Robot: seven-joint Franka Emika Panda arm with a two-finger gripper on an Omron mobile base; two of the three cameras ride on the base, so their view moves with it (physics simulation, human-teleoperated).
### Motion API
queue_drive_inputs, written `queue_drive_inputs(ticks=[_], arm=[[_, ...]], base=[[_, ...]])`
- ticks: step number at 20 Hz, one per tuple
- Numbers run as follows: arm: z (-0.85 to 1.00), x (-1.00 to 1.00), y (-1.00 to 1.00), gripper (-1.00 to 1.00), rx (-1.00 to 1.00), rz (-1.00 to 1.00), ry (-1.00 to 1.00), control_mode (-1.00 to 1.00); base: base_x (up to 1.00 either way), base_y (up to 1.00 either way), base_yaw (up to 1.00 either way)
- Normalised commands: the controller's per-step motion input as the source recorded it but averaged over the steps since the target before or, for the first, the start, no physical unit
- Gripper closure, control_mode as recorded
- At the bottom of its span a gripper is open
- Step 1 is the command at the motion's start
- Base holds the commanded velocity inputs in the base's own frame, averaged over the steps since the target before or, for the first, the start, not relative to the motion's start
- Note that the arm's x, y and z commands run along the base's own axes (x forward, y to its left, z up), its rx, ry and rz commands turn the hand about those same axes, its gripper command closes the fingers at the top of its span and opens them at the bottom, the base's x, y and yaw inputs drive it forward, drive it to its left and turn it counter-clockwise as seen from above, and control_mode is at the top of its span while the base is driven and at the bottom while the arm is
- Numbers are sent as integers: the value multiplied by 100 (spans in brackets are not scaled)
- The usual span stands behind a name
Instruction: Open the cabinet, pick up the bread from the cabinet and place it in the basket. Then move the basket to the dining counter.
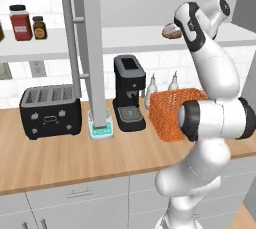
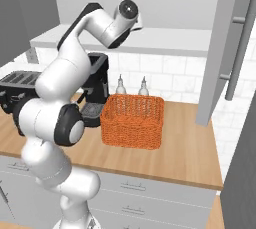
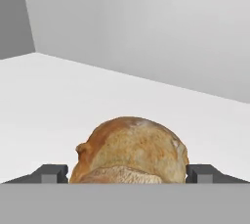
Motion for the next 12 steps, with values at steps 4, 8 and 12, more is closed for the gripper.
queue_drive_inputs(ticks=[4, 8, 12], arm=[[57, -100, -14, 100, 0, -9, 0, -100], [40, -100, -29, 100, 0, -7, 0, -100], [0, -100, -42, 100, 2, -11, -1, -100]], base=[[0, 0, 0], [0, 0, 0], [0, 0, 0]])
